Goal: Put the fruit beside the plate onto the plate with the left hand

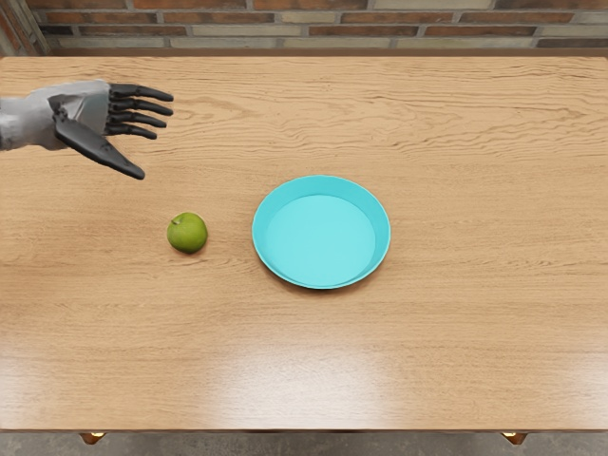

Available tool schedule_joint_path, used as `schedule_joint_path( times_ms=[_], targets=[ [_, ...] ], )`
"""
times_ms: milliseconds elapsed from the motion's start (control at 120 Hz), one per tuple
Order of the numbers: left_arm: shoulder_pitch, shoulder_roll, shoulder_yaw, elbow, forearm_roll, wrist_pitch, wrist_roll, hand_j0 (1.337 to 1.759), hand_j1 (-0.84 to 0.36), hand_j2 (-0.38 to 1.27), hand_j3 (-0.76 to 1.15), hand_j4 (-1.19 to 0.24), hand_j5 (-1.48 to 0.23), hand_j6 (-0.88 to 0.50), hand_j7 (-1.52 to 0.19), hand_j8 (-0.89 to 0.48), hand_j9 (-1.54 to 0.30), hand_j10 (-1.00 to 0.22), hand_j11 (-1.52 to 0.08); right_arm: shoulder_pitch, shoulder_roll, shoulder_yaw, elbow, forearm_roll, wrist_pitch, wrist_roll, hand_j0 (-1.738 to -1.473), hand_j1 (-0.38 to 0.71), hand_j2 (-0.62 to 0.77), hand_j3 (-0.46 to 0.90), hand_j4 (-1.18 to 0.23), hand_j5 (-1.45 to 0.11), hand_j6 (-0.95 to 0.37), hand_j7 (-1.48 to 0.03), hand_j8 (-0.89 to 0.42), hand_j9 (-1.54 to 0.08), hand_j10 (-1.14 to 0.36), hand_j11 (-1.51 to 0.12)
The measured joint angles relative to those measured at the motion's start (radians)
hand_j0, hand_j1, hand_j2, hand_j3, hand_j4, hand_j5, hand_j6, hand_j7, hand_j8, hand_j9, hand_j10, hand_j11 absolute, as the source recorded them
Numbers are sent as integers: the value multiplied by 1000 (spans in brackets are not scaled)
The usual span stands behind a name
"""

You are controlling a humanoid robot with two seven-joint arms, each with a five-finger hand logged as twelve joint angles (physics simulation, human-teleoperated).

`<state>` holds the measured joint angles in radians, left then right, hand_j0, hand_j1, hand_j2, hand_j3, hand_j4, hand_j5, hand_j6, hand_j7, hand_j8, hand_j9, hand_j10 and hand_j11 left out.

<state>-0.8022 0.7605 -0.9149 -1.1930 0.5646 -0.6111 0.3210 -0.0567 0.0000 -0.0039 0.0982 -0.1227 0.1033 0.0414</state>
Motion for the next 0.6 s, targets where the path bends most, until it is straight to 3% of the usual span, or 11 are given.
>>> schedule_joint_path(
  times_ms=[183, 358, 500, 600],
  targets=[
    [31, 16, 27, -176, 91, 0, 39, 1658, 57, 51, 0, -246, -318, -246, -318, -246, -318, -245, -318, 0, 0, 0, 0, 0, 0, 0, -1658, -305, -7, 0, -37, -48, -37, -47, -37, -48, -37, -48],
    [41, 7, 40, -261, 155, 0, 184, 1658, 57, 51, 0, -246, -318, -247, -318, -246, -318, -246, -318, 0, 0, 0, 0, 0, 0, 0, -1658, -305, -7, 0, -37, -47, -37, -47, -37, -47, -37, -47],
    [31, 7, 51, -319, 200, 36, 251, 1658, 57, 51, 0, -247, -318, -247, -318, -247, -318, -246, -318, 0, 0, 0, 0, 0, 0, 0, -1658, -305, -7, 0, -37, -47, -37, -47, -37, -47, -37, -47],
    [25, 1, 54, -359, 261, 100, 275, 1658, 57, 51, 0, -247, -319, -247, -318, -247, -318, -246, -318, 0, 0, 0, 0, 0, 0, 0, -1658, -305, -7, 0, -37, -47, -37, -47, -37, -47, -37, -47]
  ],
)
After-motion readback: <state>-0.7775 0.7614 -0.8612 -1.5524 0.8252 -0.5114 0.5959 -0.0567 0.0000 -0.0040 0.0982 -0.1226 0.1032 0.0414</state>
